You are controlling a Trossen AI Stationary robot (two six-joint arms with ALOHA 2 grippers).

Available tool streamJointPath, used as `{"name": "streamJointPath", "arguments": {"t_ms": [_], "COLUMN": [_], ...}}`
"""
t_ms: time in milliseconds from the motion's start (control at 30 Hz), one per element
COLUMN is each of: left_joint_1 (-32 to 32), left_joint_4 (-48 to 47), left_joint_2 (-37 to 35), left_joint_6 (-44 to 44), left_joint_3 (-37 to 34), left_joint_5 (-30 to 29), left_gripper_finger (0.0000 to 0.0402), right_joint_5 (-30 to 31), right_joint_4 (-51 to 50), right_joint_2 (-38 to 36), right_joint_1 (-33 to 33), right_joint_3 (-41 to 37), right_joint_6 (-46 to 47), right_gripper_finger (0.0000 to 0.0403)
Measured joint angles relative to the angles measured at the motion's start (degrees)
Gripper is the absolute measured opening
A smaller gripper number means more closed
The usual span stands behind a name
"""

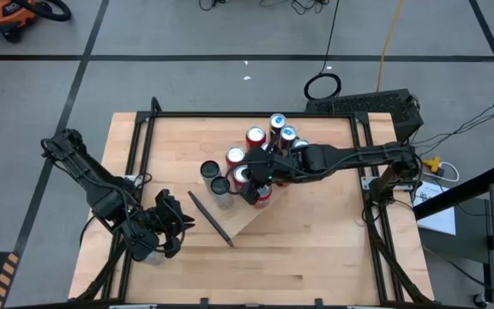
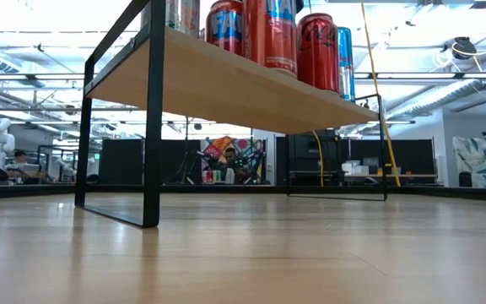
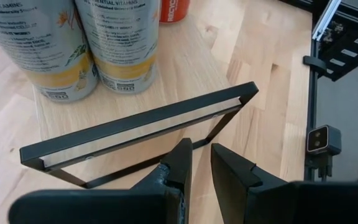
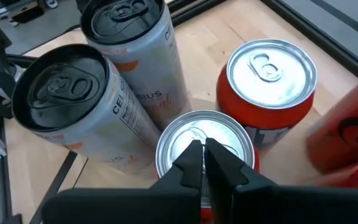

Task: Place canned beverage on shelf
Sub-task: Adjust the orange soda can

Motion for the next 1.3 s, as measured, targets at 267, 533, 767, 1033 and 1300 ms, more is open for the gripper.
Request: {"name": "streamJointPath", "arguments": {"t_ms": [267,533,767,1033,1300], "left_joint_1": [0.0,0.0,0.0,0.0,0.0], "left_joint_4": [-0.4,-0.5,-0.6,-0.6,-0.6], "left_joint_2": [0.0,0.0,0.0,0.0,0.0], "left_joint_6": [0.1,0.1,0.1,0.0,-0.3], "left_joint_3": [0.0,0.0,0.0,0.0,0.0], "left_joint_5": [0.0,0.0,0.0,0.0,0.0], "left_gripper_finger": [0.0061,0.0061,0.0061,0.0061,0.0061], "right_joint_5": [0.7,0.7,0.7,0.7,2.4], "right_joint_4": [-0.8,-0.9,-0.9,0.0,0.6], "right_joint_2": [0.0,0.1,0.1,-0.5,-3.5], "right_joint_1": [-0.3,-1.5,-1.9,-1.9,-1.9], "right_joint_3": [0.0,0.0,0.0,-0.1,-0.1], "right_joint_6": [-0.1,-1.0,-1.6,-1.6,-1.4], "right_gripper_finger": [0.0000,0.0000,0.0000,0.0000,0.0000]}}
